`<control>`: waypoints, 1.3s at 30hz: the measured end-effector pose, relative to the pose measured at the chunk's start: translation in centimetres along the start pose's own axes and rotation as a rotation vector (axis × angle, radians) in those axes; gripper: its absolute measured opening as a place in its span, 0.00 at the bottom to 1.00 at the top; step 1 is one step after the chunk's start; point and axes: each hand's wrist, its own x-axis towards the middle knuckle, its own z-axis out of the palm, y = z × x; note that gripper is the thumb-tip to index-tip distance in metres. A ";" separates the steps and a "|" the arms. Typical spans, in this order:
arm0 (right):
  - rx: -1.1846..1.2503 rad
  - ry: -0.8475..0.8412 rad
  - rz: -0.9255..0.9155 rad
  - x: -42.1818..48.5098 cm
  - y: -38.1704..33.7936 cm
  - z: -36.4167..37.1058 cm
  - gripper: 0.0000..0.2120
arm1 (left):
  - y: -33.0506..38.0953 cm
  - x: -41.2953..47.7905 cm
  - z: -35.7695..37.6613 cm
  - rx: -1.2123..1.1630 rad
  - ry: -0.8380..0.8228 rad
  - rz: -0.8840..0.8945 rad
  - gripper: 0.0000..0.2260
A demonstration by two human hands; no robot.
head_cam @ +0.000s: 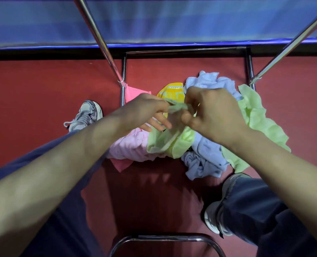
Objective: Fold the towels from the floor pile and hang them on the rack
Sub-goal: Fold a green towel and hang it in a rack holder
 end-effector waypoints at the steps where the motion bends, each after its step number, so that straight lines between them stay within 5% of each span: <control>1: 0.023 0.018 0.037 0.2 0.3 -0.3 0.10 | -0.1 0.0 -0.5 0.173 0.051 0.097 0.15; 4: 0.064 0.032 0.096 0.6 0.7 -0.7 0.11 | -0.3 -0.4 -1.5 0.510 0.101 0.235 0.22; 11: 0.038 -0.009 0.124 1.0 0.7 -0.8 0.10 | -0.5 0.0 -2.2 0.563 0.114 0.336 0.06; 17: 0.048 -0.098 0.019 1.0 0.4 -0.9 0.13 | -1.2 0.2 -1.7 0.501 0.341 0.559 0.14; 21: 0.129 -0.151 -0.070 0.9 0.1 -0.9 0.18 | -1.0 0.3 -0.9 0.466 0.210 0.672 0.25; 25: 0.179 -0.150 -0.107 0.8 -0.3 -0.9 0.19 | -1.0 0.5 -0.3 0.532 0.209 0.692 0.13; 30: 0.259 -0.117 -0.018 0.6 -0.4 -0.6 0.12 | -0.6 0.4 -0.7 0.374 0.249 0.663 0.06; 39: 0.549 -0.269 0.132 0.9 -0.8 -0.6 0.10 | 0.8 -0.9 -0.6 -0.174 -0.023 0.454 0.04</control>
